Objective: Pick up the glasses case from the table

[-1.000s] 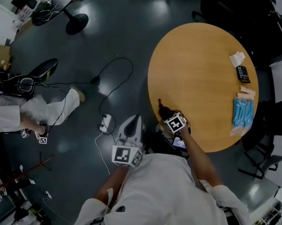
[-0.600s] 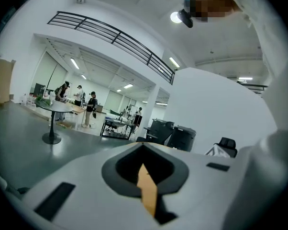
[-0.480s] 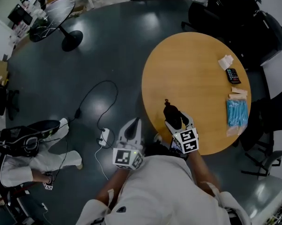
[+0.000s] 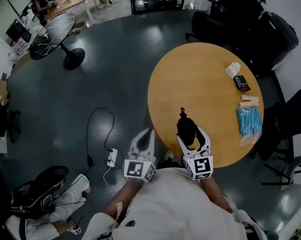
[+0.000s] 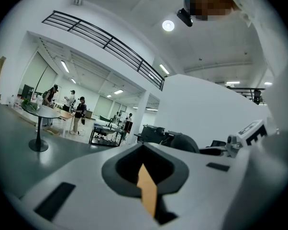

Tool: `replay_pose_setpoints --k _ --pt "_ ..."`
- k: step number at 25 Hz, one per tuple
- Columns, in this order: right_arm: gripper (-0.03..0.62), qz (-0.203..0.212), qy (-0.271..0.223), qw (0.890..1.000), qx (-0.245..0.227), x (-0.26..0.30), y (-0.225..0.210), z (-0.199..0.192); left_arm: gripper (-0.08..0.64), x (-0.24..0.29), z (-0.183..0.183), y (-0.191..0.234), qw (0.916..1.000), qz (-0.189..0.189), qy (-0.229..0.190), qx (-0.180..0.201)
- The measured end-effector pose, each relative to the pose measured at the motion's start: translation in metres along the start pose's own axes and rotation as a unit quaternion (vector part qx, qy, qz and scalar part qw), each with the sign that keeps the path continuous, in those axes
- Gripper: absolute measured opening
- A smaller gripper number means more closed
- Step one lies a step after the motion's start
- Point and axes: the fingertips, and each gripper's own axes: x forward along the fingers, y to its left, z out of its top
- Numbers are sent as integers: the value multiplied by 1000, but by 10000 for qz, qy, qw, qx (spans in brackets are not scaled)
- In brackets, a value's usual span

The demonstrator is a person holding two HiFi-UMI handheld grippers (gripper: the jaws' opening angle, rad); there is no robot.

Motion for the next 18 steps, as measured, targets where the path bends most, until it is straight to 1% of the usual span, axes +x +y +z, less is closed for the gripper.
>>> replay_pose_setpoints --k 4,9,18 --pt "324 -56 -66 10000 -32 0 -2 1 6 0 -3 -1 9999 -88 55 18" --pt "324 -91 -141 9998 -50 -2 -2 5 6 -1 -2 -1 10000 -72 49 -18" --pt "324 -85 -121 9999 -54 -7 1 2 6 -5 -7 -4 9999 -81 96 -78"
